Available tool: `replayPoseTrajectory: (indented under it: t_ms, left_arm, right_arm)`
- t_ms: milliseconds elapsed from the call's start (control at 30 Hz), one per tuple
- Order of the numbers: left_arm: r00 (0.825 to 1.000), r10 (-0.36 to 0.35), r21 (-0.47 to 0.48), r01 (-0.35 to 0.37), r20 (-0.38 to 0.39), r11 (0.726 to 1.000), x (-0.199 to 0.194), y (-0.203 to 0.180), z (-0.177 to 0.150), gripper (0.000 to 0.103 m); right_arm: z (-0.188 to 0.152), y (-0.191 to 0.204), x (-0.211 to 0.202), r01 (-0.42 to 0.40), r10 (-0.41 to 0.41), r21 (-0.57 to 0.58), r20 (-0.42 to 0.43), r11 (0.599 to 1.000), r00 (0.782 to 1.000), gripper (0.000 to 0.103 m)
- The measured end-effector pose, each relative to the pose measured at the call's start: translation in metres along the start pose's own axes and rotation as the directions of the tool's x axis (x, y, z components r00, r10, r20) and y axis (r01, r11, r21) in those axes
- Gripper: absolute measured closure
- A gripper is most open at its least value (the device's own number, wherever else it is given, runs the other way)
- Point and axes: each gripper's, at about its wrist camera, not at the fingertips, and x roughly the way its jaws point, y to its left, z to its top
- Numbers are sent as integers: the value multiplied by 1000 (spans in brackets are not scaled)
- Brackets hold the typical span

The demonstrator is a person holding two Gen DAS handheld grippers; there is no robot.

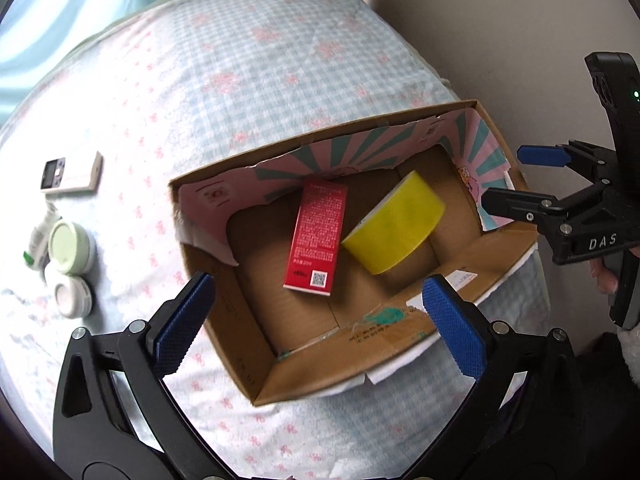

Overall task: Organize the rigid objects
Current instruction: 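Release the red box and yellow tape into the cardboard box, withdraw both grippers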

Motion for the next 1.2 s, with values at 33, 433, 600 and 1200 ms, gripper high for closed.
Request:
replayPoseTrajectory:
  t_ms: [33,433,600,1200]
  left_arm:
    - [1000,1,-4,-1,6,1000,-6,1,-3,0]
    - [994,38,-80,-30,102,996,-87,42,-52,0]
    - [989,69,-124,-53,133,991,-131,76,-80,0]
    - [959,201,-213,-158,200,964,-239,300,-141,0]
  right_arm:
    - [0,3,-3,2,-2,-3,6,1000,1000,0]
    - [4,52,-55,43,-39,-42,82,998,996,0]
    - [5,87,-85,40,-36,-32,131,999,991,0]
    - [22,282,-99,-16,13,16,148,1000,989,0]
